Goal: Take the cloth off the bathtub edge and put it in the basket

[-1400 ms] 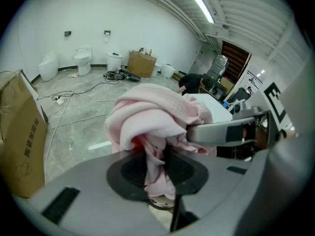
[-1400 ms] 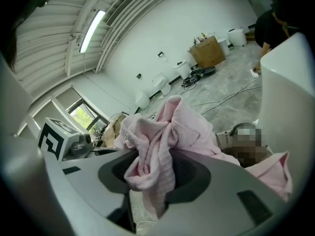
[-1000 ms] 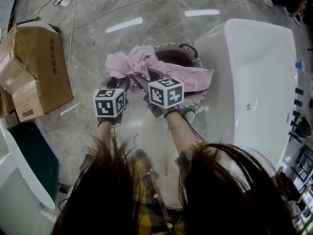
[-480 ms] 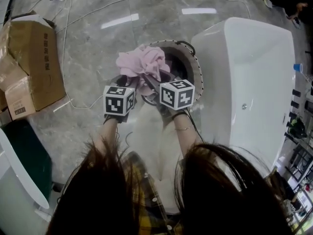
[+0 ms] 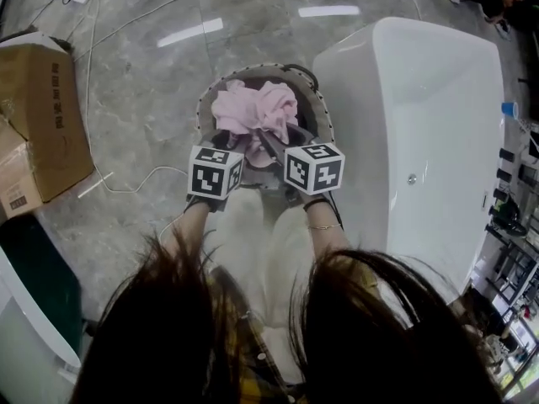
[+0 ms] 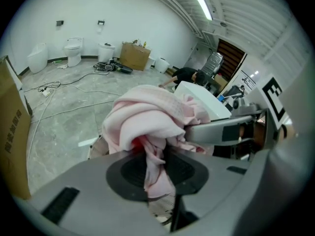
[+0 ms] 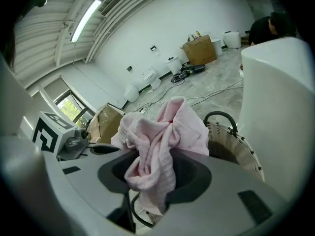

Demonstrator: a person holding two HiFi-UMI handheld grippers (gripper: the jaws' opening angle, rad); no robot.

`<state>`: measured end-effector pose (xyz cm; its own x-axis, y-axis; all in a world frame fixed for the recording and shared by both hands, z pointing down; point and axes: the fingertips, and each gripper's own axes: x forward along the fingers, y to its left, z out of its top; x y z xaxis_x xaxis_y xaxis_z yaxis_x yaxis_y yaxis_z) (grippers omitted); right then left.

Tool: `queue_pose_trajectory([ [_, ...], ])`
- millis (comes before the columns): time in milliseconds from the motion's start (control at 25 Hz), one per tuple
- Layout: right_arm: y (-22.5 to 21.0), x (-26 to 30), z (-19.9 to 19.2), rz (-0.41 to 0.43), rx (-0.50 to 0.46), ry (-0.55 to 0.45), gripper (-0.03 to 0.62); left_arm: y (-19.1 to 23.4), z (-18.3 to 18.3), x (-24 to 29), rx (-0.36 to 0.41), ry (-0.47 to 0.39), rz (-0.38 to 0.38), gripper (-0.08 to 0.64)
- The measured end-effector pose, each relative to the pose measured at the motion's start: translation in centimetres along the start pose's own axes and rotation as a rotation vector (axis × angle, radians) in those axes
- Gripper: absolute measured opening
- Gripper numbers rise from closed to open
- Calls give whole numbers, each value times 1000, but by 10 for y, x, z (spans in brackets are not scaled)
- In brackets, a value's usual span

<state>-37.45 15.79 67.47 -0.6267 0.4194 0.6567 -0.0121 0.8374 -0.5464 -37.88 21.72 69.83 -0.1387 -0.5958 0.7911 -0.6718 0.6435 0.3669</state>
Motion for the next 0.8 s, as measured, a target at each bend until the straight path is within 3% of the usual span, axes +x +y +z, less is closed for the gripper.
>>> queue_pose_trajectory([
  [600, -79, 51, -44, -26, -107, 169, 183, 9, -45, 86, -92, 89, 36, 95],
  [800, -97, 61, -53, -59, -100, 216, 186, 10, -54, 106, -148, 133, 37, 95],
])
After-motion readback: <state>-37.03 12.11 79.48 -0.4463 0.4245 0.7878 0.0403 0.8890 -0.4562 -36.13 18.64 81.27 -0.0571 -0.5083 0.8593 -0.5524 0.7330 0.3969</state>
